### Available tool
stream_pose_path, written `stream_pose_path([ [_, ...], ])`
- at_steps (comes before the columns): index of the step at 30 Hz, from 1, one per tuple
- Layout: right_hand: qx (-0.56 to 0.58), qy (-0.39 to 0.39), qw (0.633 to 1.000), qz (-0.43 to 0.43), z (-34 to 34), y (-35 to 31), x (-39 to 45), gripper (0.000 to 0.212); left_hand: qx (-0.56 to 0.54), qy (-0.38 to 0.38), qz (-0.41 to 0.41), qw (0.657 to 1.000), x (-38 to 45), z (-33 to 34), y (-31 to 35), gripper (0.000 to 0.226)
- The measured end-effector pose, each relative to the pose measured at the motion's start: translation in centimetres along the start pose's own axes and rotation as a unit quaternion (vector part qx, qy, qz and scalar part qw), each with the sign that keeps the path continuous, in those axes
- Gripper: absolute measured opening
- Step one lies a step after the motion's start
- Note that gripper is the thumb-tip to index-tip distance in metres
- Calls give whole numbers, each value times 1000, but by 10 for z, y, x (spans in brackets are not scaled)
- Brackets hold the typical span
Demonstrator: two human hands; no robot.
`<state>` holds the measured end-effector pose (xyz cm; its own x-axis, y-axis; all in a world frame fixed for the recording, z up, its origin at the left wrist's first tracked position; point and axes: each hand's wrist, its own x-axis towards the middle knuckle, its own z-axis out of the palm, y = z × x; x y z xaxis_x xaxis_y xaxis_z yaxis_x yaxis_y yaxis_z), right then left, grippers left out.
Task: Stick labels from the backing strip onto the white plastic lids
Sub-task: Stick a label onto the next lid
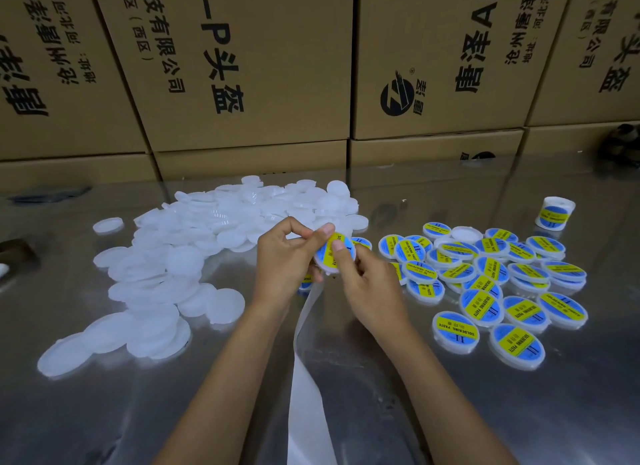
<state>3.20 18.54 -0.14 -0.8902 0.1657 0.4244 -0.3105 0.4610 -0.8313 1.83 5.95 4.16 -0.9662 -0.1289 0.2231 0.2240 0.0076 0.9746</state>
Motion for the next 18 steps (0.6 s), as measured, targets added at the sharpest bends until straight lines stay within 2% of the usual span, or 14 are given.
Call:
stream_pose_path([
  [8, -13, 50, 998, 28, -2, 3, 5, 55, -18, -99, -8, 995, -4, 4, 2, 18],
  [13, 6, 46, 998, 33, -3, 3, 7, 47, -19, -165, -9, 986, -6, 3, 3, 40],
  [18, -1, 43, 999, 6, -3, 3, 5, 46, -32, -130, -15, 991, -5, -2, 2, 32],
])
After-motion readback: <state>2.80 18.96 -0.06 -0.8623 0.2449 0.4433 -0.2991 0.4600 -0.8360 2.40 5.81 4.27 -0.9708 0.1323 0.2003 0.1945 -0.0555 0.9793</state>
